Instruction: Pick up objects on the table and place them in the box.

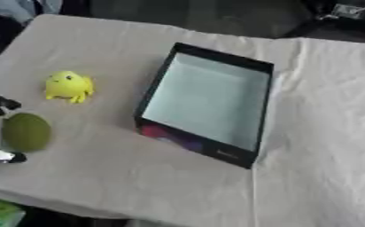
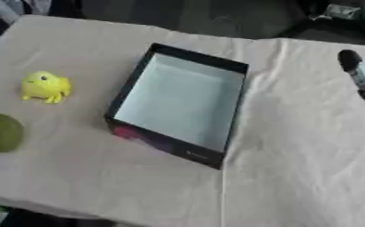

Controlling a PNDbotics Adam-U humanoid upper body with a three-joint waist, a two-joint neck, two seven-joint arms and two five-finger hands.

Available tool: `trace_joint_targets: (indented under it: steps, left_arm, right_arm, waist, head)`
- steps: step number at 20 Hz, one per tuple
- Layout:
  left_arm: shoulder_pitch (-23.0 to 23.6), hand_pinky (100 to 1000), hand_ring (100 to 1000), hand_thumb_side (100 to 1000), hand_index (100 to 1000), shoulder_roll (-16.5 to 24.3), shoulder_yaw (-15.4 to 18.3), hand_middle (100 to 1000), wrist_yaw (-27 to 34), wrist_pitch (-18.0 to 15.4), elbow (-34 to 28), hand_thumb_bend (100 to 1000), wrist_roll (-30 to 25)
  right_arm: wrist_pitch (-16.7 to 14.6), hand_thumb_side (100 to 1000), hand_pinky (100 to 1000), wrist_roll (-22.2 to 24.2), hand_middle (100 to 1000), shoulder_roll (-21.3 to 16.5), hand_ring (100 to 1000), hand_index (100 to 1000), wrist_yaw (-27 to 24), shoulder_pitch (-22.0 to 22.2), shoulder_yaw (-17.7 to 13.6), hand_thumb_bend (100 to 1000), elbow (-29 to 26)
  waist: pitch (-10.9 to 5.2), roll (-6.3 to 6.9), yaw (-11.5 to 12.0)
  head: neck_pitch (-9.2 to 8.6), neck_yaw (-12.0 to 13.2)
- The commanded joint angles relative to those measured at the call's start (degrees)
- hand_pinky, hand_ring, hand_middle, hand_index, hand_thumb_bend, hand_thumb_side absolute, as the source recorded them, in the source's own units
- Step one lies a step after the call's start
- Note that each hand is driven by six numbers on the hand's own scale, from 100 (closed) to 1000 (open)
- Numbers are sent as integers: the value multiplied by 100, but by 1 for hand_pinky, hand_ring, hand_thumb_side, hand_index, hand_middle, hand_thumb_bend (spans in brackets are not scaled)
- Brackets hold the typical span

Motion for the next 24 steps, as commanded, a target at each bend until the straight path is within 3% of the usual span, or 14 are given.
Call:
trace_joint_targets:
  steps: [1,3,4,7,8,16,24]
  left_arm:
    - [-109,841,784,274,875,89,-28,800,-161,2,93,575,163]
    - [-127,830,776,214,843,53,-85,787,-271,4,139,491,269]
    - [-135,816,768,124,811,41,-106,773,-318,7,160,401,313]
    - [-134,788,740,100,719,7,-159,737,-406,0,187,270,388]
    - [-134,768,721,100,666,3,-166,713,-393,-7,176,182,378]
    - [-270,706,643,100,482,40,49,617,-468,21,-572,228,761]
    - [-734,695,614,100,457,167,178,602,-598,173,-1841,232,1497]
  right_arm:
    - [-7,321,934,20,911,-104,873,858,25,-76,-21,729,-31]
    - [-9,321,934,21,911,-100,873,858,24,-75,-21,729,-26]
    - [-10,321,934,21,911,-99,873,857,23,-75,-21,729,-26]
    - [-11,321,934,18,912,-98,873,857,22,-74,-23,729,-27]
    - [-11,321,934,17,912,-98,873,857,22,-71,-23,729,-28]
    - [-13,321,934,24,912,-112,873,857,15,-57,-25,731,-36]
    - [-10,317,934,37,912,-142,873,856,19,-20,-26,734,-52]
  waist:
    - [-40,13,-13]
    - [-39,13,-23]
    - [-38,12,-28]
    - [-33,8,-40]
    - [-31,8,-41]
    - [-34,-7,-13]
    - [-38,-22,-3]
  head:
    - [-4,-1]
    - [-4,1]
    - [-4,2]
    - [-4,1]
    - [-4,4]
    - [-4,-97]
    - [-4,-312]
